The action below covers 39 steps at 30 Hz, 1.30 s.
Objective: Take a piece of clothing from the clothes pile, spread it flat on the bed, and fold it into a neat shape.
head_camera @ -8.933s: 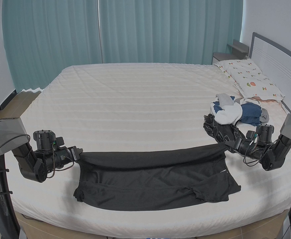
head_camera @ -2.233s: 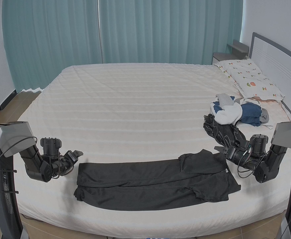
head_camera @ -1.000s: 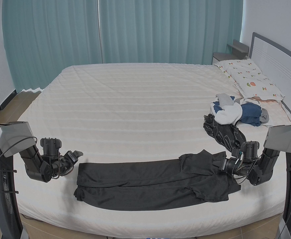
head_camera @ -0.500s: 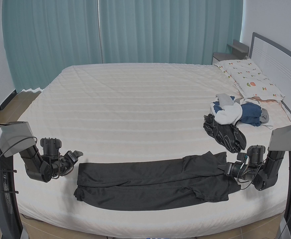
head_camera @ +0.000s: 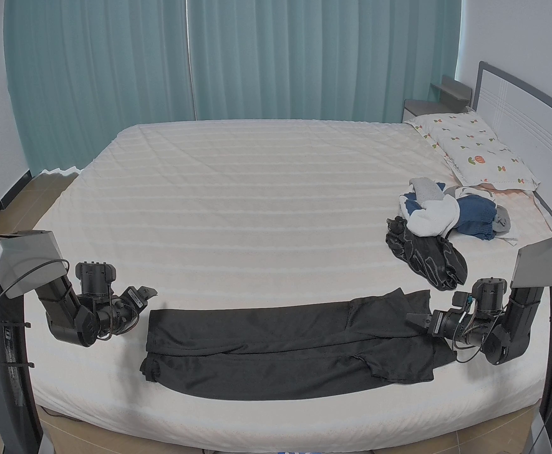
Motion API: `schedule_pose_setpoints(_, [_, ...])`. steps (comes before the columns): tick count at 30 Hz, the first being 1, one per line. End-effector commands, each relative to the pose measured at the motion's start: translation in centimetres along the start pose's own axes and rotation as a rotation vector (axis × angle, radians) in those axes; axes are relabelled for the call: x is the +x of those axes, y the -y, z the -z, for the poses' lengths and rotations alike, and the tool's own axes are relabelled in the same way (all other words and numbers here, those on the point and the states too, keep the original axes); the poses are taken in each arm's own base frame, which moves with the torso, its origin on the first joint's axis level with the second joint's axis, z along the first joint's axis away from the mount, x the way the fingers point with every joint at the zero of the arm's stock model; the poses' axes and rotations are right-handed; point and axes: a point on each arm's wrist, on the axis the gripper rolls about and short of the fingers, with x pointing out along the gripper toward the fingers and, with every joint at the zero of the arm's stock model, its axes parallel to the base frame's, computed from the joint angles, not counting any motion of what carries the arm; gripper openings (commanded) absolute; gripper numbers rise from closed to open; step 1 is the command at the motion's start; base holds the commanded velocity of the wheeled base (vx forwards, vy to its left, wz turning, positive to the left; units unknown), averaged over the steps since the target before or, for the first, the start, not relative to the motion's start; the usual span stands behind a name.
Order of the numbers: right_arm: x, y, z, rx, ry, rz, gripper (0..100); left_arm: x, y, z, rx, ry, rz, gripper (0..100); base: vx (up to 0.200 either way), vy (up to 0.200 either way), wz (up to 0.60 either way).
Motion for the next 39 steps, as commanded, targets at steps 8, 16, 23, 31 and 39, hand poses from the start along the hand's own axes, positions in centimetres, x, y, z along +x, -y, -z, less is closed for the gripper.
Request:
schedule_pose_setpoints(8, [-3.5, -3.1, -3.0, 0.118, 0.121, 0.003, 100, -6.4, 3.5, -0.1, 0.033, 0.023, 0.091, 100, 0.0, 0.0, 0.0])
schedule_pose_setpoints(16, [-4.5, -5.4, -1.2, 0.317, 0.06, -0.002, 100, -10.6, 6.3, 3.2, 0.135, -0.053, 0.178, 100, 0.0, 0.0, 0.0])
schedule_pose_setpoints(23, [-4.4, -5.6, -0.2, 0.466, 0.039, -0.016, 100, -11.8, 6.1, 8.2, 0.295, -0.196, 0.171, 100, 0.0, 0.0, 0.0])
schedule_pose_setpoints(31, [-4.3, -5.1, 1.2, 0.467, 0.041, -0.017, 100, -9.4, 4.5, 10.4, 0.315, -0.281, 0.087, 100, 0.0, 0.0, 0.0])
schedule_pose_setpoints(39, [-4.0, -4.7, 1.8, 0.472, 0.033, -0.01, 100, -9.0, 3.9, 12.1, 0.351, -0.342, 0.057, 100, 0.0, 0.0, 0.0])
